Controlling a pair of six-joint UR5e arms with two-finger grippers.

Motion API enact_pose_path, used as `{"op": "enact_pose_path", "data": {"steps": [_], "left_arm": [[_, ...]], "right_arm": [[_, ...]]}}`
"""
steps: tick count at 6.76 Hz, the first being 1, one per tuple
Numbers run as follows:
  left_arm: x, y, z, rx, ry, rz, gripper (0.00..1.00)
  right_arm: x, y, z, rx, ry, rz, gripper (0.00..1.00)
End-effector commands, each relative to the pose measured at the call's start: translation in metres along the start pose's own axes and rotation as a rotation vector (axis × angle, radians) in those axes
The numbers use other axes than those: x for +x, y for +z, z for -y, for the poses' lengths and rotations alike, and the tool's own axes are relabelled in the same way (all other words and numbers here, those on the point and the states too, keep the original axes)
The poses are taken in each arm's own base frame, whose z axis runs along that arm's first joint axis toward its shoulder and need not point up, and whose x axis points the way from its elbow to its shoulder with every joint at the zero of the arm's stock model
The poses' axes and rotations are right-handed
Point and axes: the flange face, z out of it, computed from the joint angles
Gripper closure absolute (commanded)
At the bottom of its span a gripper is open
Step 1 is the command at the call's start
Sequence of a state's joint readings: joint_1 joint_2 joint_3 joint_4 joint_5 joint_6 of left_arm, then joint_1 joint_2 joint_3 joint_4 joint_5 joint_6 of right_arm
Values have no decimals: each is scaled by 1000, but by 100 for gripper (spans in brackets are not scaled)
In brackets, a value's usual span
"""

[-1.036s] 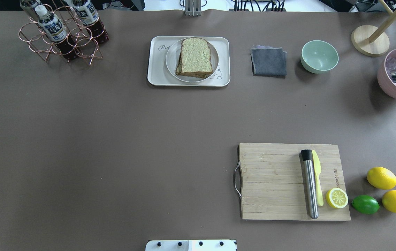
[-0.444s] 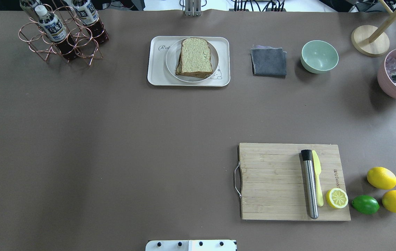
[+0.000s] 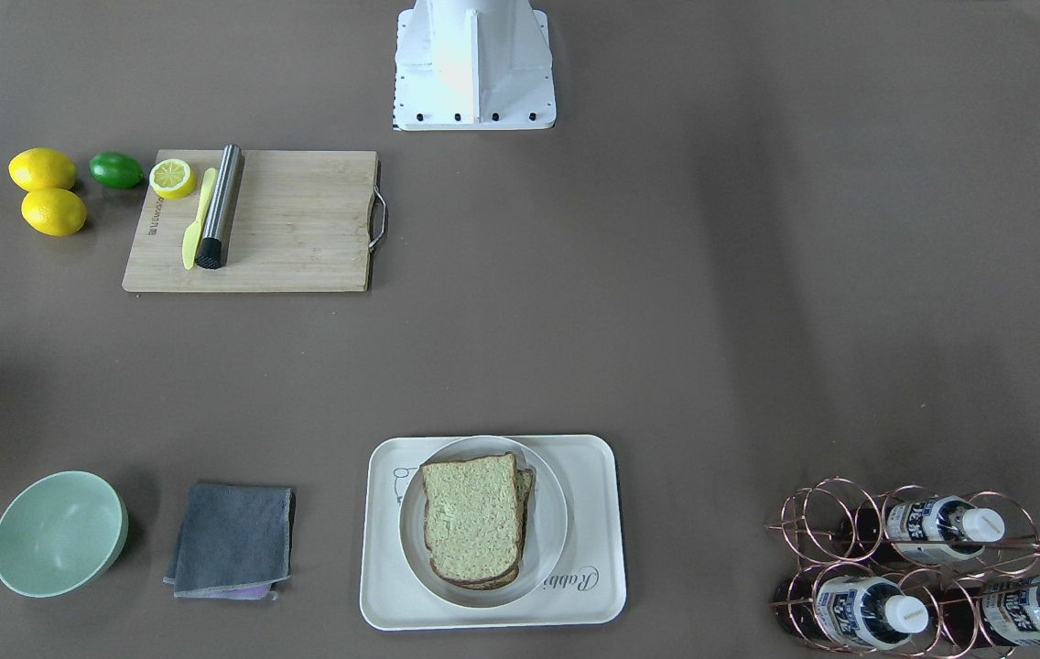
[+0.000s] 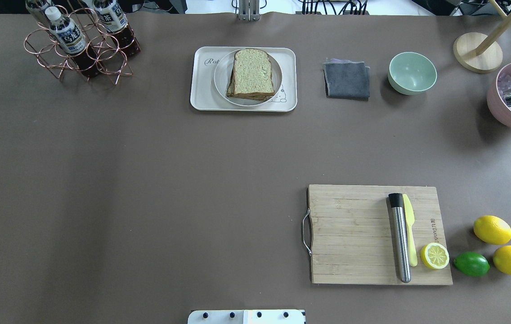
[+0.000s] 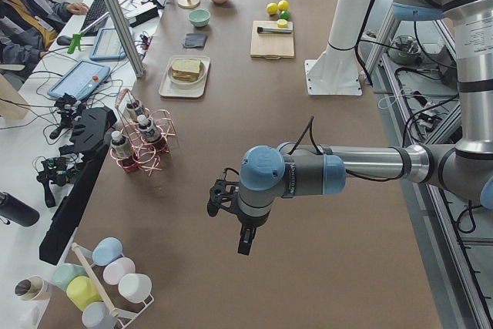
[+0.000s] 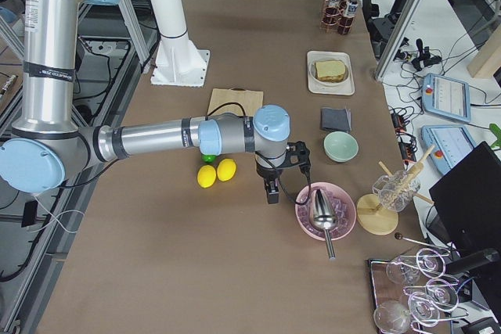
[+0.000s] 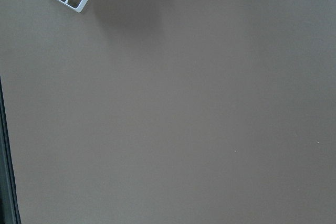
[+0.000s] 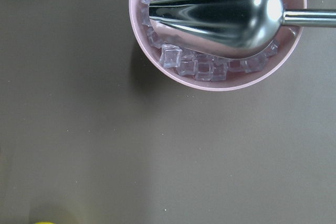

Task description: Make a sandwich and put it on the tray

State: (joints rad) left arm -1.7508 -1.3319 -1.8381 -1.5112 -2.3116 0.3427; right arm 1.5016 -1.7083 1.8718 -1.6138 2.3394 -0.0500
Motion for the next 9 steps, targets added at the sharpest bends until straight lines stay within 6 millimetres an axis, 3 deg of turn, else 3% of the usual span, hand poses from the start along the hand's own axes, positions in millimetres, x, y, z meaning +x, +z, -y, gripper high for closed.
{"op": "enact_pose_path", "data": {"steps": [1,9], "left_arm": [[-4,6,-3,-11,-7,-4,3],[-2,8,-2,-17,-7,-4,3]], "right_arm": [[3,3,-3,-6,-1,0,0],[3,3,1,-4,5,-1,0]]}}
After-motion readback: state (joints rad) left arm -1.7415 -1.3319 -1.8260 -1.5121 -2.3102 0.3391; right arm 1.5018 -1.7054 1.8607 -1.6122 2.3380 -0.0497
